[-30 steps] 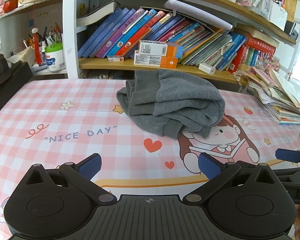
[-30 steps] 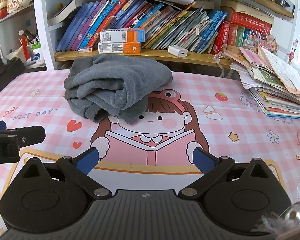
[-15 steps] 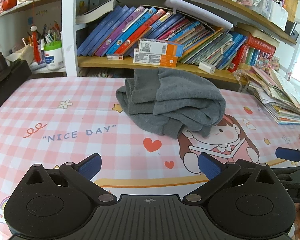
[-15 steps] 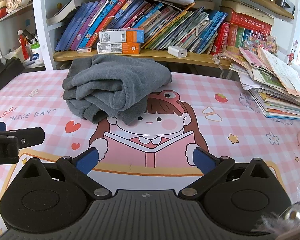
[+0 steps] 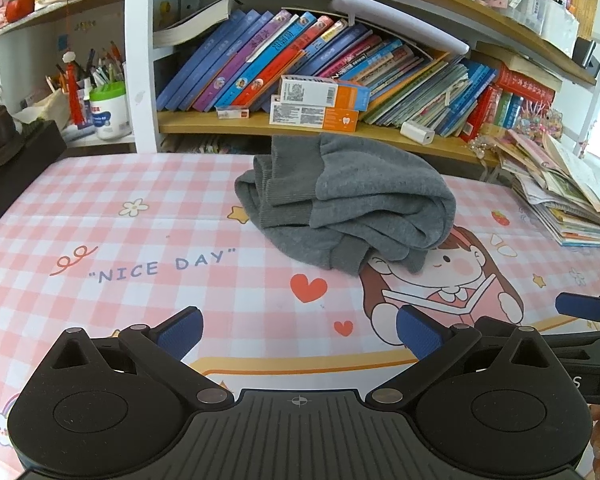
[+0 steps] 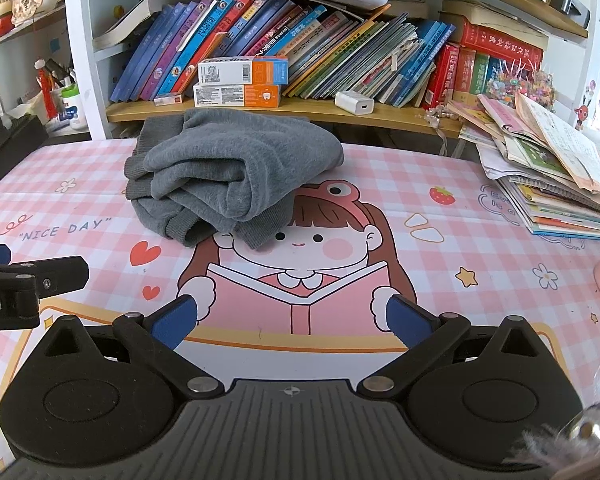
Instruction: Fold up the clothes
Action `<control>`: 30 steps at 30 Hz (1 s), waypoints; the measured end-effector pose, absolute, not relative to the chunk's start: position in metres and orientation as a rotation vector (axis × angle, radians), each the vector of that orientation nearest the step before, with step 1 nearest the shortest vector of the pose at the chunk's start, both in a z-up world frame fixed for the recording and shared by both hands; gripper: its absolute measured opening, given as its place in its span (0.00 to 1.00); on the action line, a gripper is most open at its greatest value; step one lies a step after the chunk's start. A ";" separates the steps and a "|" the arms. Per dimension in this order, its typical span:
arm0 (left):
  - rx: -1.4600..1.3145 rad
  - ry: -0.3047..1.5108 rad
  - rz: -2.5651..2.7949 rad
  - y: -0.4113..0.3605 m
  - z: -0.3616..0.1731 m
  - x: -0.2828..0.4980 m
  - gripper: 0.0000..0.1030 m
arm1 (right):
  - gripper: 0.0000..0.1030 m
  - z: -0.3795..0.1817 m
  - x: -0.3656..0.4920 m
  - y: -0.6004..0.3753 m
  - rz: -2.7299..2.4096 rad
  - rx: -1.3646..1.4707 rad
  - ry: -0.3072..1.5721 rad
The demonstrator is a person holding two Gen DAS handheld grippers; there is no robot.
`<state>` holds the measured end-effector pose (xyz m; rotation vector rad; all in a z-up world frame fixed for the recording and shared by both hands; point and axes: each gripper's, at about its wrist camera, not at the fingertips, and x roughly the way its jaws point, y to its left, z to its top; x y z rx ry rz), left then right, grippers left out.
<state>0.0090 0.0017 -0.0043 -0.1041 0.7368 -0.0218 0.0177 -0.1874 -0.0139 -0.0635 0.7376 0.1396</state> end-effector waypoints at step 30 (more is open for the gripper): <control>-0.099 0.746 -0.015 0.003 -0.007 0.011 1.00 | 0.99 -0.015 0.020 -0.188 0.137 -0.061 0.746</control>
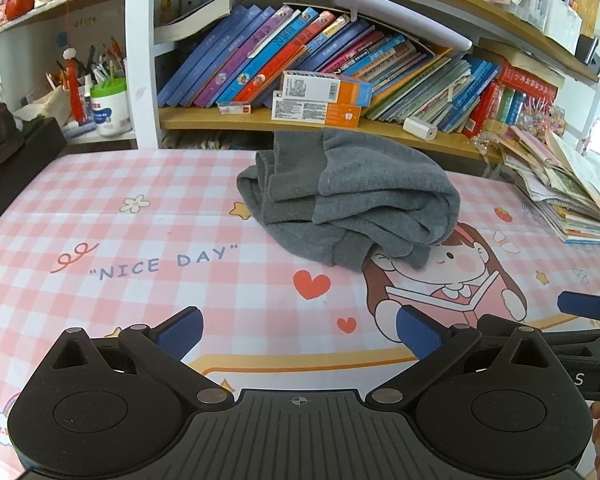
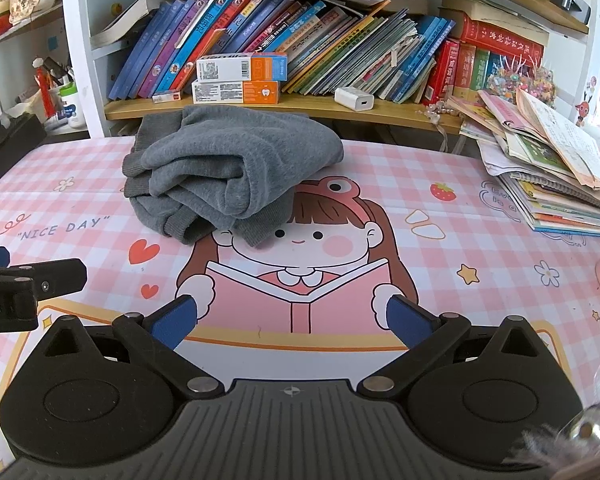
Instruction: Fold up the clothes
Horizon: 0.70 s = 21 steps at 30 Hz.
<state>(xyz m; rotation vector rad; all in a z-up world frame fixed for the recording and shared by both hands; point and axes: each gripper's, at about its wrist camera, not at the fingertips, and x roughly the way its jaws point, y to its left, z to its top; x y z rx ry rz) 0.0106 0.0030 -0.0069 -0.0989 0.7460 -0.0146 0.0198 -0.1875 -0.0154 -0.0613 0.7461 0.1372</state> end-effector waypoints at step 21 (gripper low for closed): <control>-0.089 0.736 -0.036 0.003 -0.008 0.013 1.00 | 0.99 -0.016 0.022 -0.187 0.142 -0.063 0.743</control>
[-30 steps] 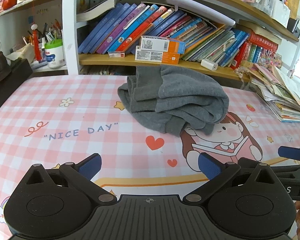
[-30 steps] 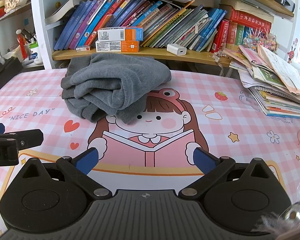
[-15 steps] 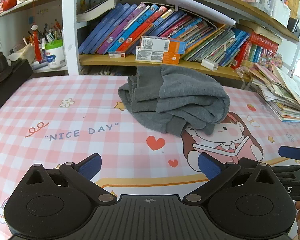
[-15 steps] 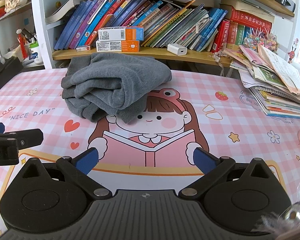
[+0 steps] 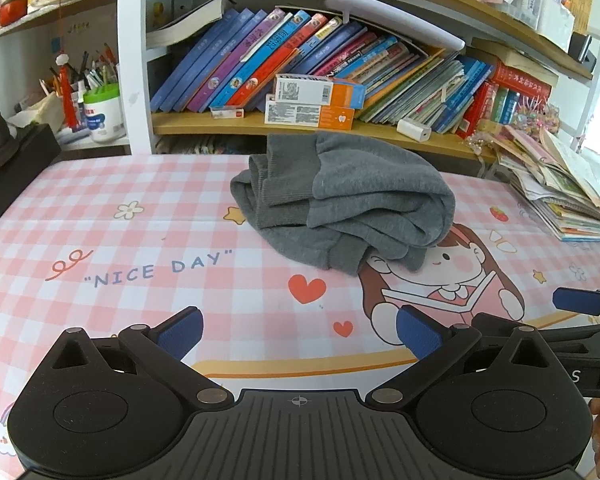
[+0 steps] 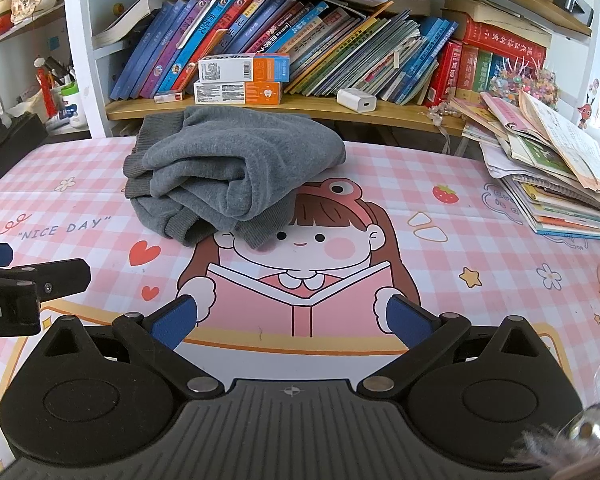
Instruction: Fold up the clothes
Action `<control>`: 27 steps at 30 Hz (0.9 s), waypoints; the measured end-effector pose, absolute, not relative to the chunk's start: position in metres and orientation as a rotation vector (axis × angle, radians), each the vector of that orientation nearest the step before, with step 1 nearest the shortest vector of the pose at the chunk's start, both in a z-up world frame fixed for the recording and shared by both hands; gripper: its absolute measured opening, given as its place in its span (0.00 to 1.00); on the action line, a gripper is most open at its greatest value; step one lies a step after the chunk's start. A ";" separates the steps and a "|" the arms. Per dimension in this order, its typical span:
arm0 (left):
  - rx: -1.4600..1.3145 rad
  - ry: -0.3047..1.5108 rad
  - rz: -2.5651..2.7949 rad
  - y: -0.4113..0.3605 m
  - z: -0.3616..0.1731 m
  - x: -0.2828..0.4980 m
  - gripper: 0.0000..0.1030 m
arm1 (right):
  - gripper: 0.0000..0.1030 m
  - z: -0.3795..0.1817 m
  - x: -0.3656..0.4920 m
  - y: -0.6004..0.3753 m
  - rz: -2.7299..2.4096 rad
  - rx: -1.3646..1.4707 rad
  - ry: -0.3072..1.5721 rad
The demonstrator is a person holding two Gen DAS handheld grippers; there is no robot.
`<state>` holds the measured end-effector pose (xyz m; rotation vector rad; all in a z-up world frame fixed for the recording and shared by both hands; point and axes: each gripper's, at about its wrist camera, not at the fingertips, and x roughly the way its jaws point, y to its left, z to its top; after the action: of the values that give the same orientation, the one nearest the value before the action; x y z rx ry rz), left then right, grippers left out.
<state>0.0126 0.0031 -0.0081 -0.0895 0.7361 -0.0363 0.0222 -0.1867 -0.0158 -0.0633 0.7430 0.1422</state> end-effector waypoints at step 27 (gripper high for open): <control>-0.106 0.744 -0.058 0.005 -0.012 0.025 1.00 | 0.99 -0.023 0.038 -0.187 0.144 -0.045 0.778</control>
<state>0.0249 0.0054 -0.0120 -0.1058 0.7439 -0.0583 0.0377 -0.1874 -0.0229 -0.0451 0.7775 0.1438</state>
